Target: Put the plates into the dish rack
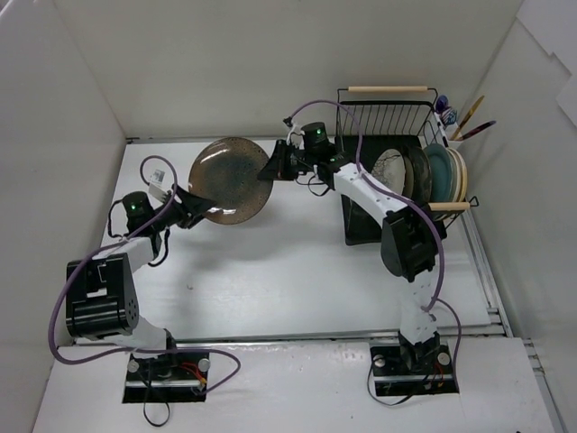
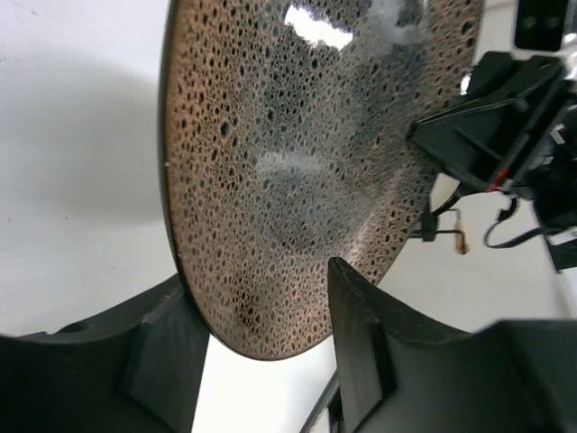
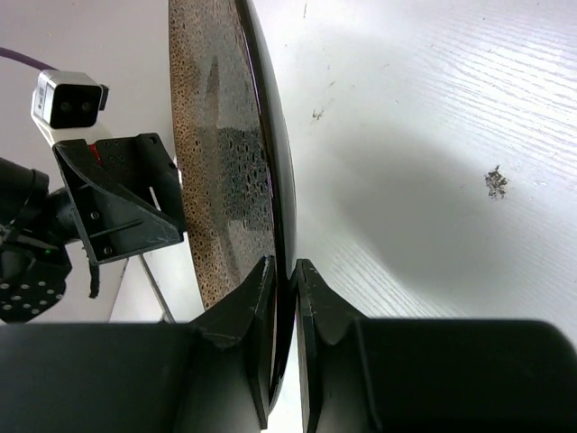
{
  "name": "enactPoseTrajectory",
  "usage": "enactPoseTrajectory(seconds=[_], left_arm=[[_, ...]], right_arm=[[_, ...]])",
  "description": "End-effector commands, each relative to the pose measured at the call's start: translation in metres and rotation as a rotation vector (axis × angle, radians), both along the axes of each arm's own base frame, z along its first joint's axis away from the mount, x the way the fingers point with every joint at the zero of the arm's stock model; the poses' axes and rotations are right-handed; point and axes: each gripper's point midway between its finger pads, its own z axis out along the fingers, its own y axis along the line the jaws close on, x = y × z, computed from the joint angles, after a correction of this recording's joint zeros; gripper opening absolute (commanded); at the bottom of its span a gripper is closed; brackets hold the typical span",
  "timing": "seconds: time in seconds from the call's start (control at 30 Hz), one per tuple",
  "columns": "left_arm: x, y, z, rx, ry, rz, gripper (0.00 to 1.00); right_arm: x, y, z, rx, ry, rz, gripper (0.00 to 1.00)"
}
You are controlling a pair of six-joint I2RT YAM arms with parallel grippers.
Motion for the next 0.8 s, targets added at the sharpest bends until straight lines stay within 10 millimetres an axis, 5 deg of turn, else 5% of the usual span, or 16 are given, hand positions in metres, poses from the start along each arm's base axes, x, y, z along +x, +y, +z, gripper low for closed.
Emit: enactPoseTrajectory(seconds=[0.0,0.17,0.6,0.77], left_arm=[[0.01,0.001,0.047,0.155,-0.203,-0.027,0.47],[0.011,0.008,0.037,0.193,-0.135,0.02,0.58],[-0.009,0.047,-0.003,0.432,0.164,0.178,0.64],[-0.023,0.064,-0.014,0.534,0.262,0.225,0.65]], right_arm=[[-0.007,-0.004,0.095,0.083,-0.283,0.023,0.0],[-0.006,-0.015,0.102,0.039,-0.331,-0.015,0.0],[0.006,-0.035,0.127,-0.044,-0.448,-0.114,0.0],[0.008,-0.039,0.151,-0.054,-0.542,-0.125,0.0]])
